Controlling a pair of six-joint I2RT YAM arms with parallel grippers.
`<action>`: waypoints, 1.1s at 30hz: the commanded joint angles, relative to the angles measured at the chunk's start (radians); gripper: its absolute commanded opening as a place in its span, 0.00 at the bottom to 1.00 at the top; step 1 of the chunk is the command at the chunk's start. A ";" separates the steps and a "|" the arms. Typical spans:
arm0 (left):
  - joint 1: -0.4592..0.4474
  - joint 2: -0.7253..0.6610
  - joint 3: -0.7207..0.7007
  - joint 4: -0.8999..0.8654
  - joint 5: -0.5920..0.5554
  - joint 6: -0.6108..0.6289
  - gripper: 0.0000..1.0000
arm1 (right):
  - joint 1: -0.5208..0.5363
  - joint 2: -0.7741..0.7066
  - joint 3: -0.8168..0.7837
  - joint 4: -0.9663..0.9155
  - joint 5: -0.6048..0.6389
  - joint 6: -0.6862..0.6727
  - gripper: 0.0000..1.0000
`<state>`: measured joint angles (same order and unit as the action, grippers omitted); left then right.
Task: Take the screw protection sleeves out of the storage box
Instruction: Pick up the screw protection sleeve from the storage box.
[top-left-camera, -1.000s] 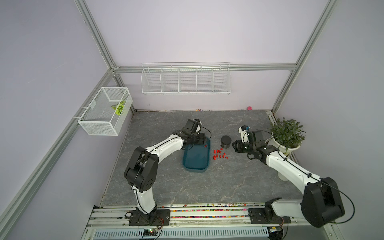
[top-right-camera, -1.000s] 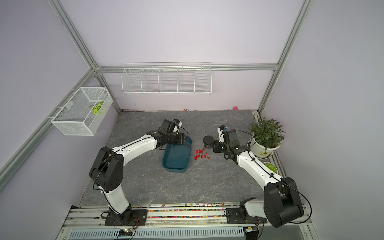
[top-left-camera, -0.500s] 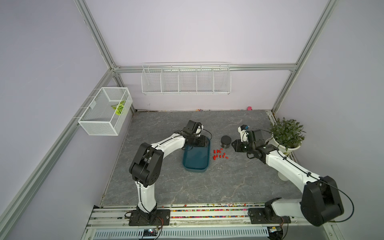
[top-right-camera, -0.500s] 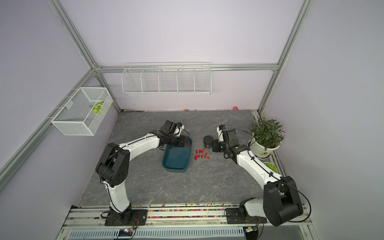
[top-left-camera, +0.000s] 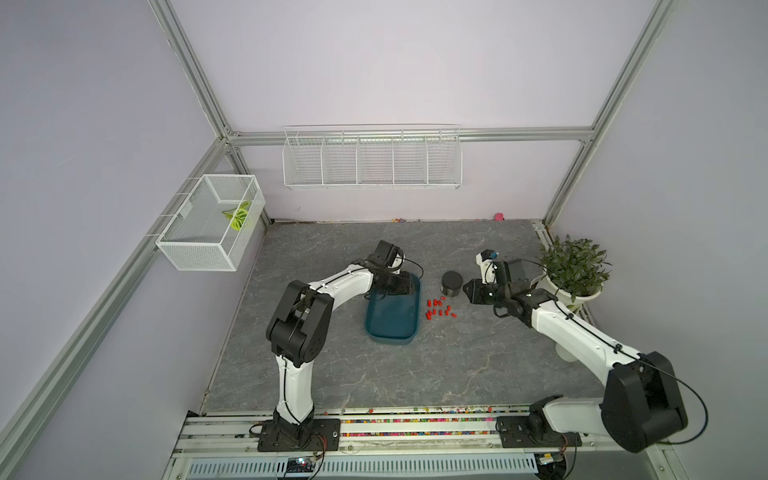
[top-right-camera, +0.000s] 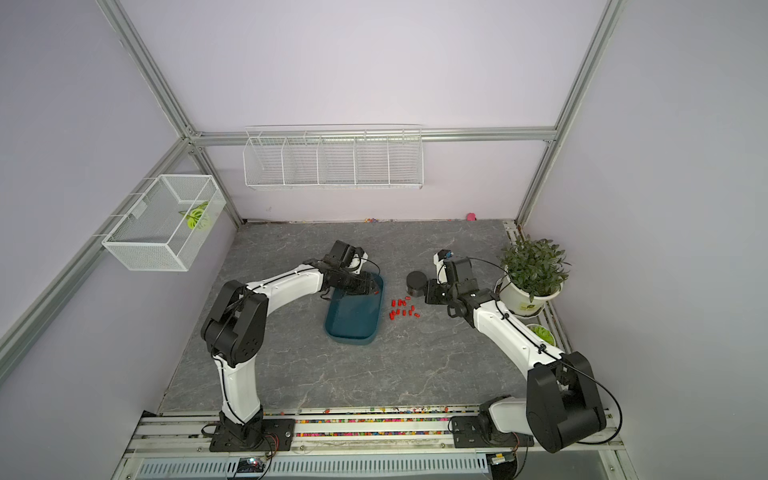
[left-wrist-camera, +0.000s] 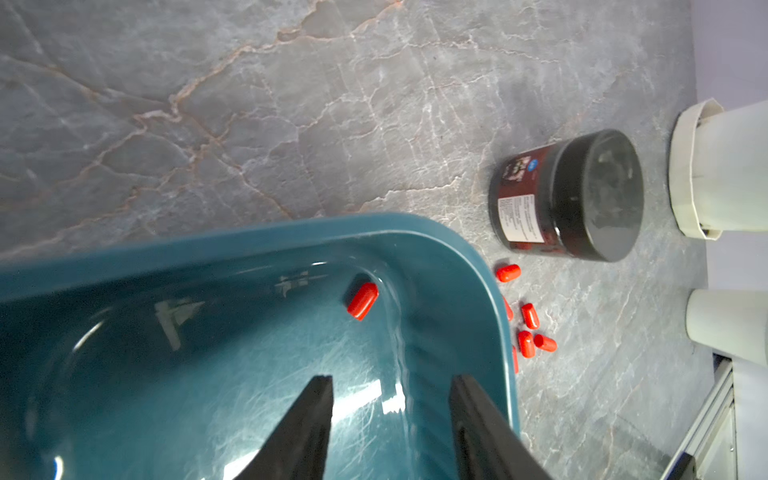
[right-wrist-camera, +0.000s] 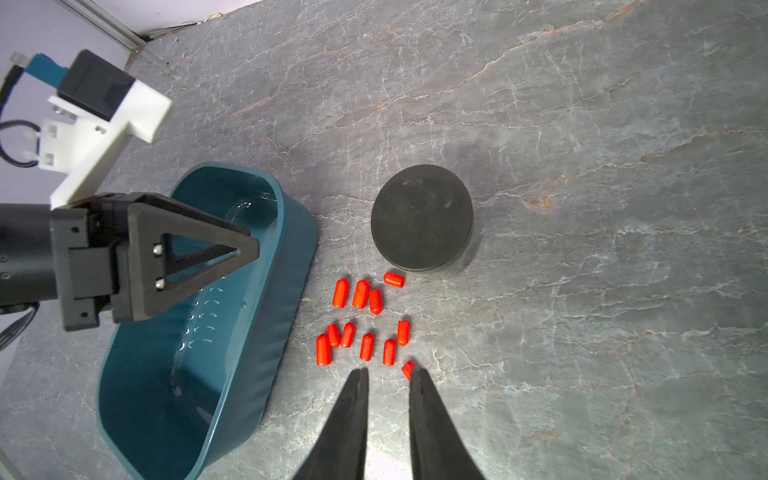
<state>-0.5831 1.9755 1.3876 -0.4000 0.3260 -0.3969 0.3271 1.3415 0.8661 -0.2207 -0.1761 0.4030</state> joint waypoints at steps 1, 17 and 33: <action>0.003 0.026 0.044 -0.036 -0.023 -0.010 0.50 | 0.005 0.012 0.016 -0.012 0.012 -0.012 0.23; -0.026 0.125 0.158 -0.125 -0.074 -0.014 0.41 | 0.006 0.020 0.024 -0.017 0.010 -0.012 0.22; -0.049 0.181 0.216 -0.177 -0.182 -0.057 0.36 | 0.006 0.016 0.022 -0.017 0.010 -0.013 0.21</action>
<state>-0.6334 2.1361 1.5764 -0.5568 0.1749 -0.4377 0.3271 1.3548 0.8677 -0.2241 -0.1761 0.4030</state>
